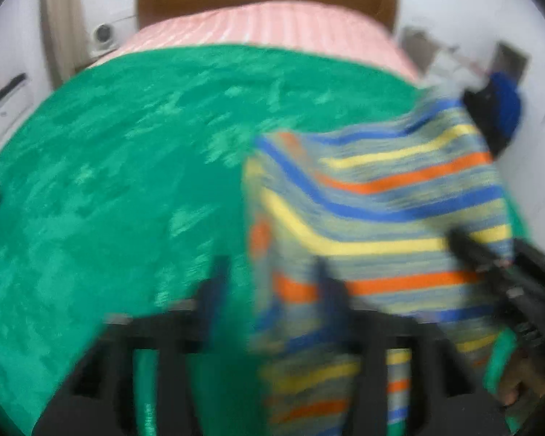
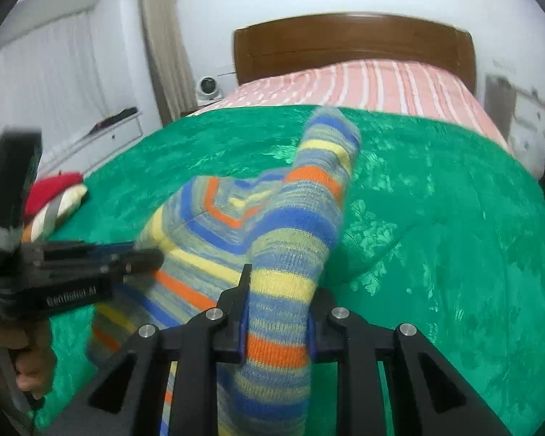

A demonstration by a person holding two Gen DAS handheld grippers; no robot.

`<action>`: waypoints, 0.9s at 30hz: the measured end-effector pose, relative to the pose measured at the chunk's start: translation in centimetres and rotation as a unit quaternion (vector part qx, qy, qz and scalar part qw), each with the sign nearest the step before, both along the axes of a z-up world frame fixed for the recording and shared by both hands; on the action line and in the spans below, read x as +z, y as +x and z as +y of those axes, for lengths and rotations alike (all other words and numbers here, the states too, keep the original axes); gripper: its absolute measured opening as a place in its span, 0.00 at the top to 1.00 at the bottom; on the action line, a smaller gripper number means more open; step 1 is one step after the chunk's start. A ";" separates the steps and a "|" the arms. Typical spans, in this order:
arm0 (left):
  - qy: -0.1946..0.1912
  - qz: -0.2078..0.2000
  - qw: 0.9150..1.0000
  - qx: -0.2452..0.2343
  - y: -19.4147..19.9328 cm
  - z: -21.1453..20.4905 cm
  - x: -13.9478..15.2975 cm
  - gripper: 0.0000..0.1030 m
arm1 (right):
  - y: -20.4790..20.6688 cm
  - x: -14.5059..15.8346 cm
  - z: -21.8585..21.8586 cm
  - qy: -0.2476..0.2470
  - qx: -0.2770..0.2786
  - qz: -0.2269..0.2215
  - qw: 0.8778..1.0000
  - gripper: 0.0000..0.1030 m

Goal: Fold small clothes

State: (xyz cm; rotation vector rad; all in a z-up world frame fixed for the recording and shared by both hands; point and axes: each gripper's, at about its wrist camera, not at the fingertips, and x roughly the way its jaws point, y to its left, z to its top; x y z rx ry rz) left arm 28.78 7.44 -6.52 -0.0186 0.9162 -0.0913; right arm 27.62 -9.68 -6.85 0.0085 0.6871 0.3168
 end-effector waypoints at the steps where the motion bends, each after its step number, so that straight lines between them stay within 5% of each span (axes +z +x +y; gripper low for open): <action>1: 0.016 0.000 1.000 0.014 -0.3 0.3 -0.6 0.25 | 0.5 -0.6 -0.6 0.003 -0.009 0.018 1.000 0.49; 3: 0.028 -0.024 0.999 0.032 -2.8 1.0 -1.4 0.25 | 0.0 -2.2 -2.3 -0.009 -0.036 0.047 0.998 0.13; 8: 0.026 -0.135 0.989 0.059 -11.6 1.2 1.0 0.00 | -7.2 -3.1 -6.3 -0.055 -0.051 0.037 0.996 0.09; 12: 0.020 -0.227 0.971 0.079 -18.3 -0.2 4.5 0.00 | -14.4 0.2 -8.2 -0.083 -0.065 -0.045 0.993 0.04; 15: 0.024 -0.229 0.971 0.062 -20.3 -2.3 6.3 0.00 | -19.6 3.3 -9.6 -0.055 -0.110 -0.106 0.987 0.00; 19: 0.025 -0.245 0.967 0.062 -22.8 -3.8 7.5 0.00 | -21.9 4.6 -10.7 -0.016 -0.097 -0.069 0.993 0.00; 24: 0.018 -0.232 0.971 0.057 -25.6 -4.6 8.3 0.00 | -25.0 5.7 -10.2 -0.034 -0.129 -0.096 0.986 0.00; 27: 0.011 -0.207 0.977 0.048 -26.8 -5.2 8.5 0.00 | -25.6 5.6 -10.0 -0.026 -0.118 -0.074 0.990 0.00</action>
